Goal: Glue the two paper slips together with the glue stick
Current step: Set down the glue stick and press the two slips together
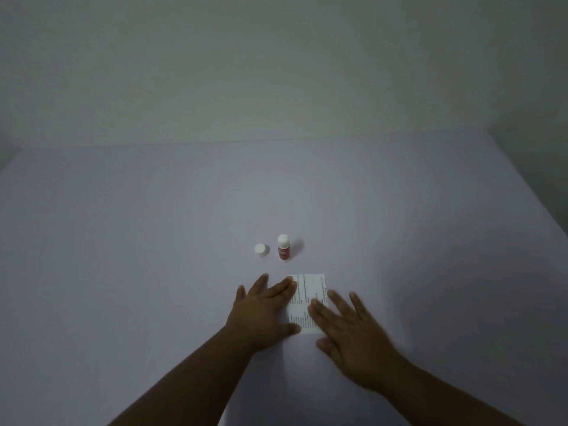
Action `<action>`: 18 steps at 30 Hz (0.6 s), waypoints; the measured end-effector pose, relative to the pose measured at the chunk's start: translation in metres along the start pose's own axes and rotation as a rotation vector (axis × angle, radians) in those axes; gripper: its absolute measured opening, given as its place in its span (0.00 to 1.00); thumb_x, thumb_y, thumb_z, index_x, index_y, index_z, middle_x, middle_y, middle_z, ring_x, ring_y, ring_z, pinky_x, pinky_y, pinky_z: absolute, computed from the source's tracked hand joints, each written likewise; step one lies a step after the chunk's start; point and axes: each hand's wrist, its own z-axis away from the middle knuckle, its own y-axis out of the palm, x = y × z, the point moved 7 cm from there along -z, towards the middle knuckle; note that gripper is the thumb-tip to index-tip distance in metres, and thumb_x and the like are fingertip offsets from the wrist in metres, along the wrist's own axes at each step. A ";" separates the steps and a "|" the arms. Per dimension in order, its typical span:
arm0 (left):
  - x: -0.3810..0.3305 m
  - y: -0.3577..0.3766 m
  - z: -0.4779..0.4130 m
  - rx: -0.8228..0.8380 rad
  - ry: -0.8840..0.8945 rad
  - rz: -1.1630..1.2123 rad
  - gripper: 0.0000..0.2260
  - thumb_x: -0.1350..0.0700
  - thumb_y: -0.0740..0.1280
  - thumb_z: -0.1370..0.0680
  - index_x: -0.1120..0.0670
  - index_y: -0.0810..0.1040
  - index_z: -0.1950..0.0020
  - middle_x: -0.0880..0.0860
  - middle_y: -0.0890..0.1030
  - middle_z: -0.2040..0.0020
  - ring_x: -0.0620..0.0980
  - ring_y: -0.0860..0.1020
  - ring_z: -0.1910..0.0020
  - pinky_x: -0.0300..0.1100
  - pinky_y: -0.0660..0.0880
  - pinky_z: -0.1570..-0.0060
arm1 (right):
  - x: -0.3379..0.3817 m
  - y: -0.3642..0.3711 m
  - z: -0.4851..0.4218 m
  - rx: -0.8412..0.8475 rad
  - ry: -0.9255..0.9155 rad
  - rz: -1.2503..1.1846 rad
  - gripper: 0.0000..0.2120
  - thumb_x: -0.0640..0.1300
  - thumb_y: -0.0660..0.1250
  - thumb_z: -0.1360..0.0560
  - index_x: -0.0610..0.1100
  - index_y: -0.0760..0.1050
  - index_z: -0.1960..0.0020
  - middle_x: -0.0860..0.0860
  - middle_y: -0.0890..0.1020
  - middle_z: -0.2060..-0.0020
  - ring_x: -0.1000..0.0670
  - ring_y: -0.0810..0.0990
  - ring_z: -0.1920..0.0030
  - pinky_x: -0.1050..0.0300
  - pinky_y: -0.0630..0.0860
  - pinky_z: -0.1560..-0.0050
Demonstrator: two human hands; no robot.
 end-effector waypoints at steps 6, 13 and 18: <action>-0.001 -0.001 0.002 -0.008 0.010 -0.020 0.37 0.31 0.55 0.27 0.40 0.41 0.25 0.39 0.44 0.23 0.53 0.40 0.24 0.64 0.43 0.29 | 0.005 -0.003 0.003 -0.043 -0.015 0.033 0.24 0.57 0.48 0.22 0.50 0.67 0.31 0.55 0.73 0.33 0.45 0.67 0.30 0.41 0.55 0.33; 0.019 -0.002 0.020 -0.089 -0.039 -0.108 0.37 0.31 0.52 0.27 0.43 0.40 0.25 0.42 0.42 0.23 0.56 0.35 0.25 0.63 0.41 0.29 | 0.028 0.000 -0.009 -0.030 0.002 0.008 0.24 0.59 0.51 0.22 0.50 0.67 0.31 0.55 0.73 0.33 0.45 0.65 0.29 0.41 0.52 0.33; 0.015 -0.008 0.025 -0.164 -0.035 -0.055 0.37 0.35 0.58 0.27 0.47 0.48 0.24 0.46 0.49 0.22 0.54 0.43 0.24 0.59 0.46 0.28 | 0.036 -0.001 -0.009 -0.077 0.001 0.017 0.23 0.59 0.52 0.23 0.50 0.67 0.32 0.55 0.73 0.33 0.44 0.66 0.30 0.42 0.49 0.32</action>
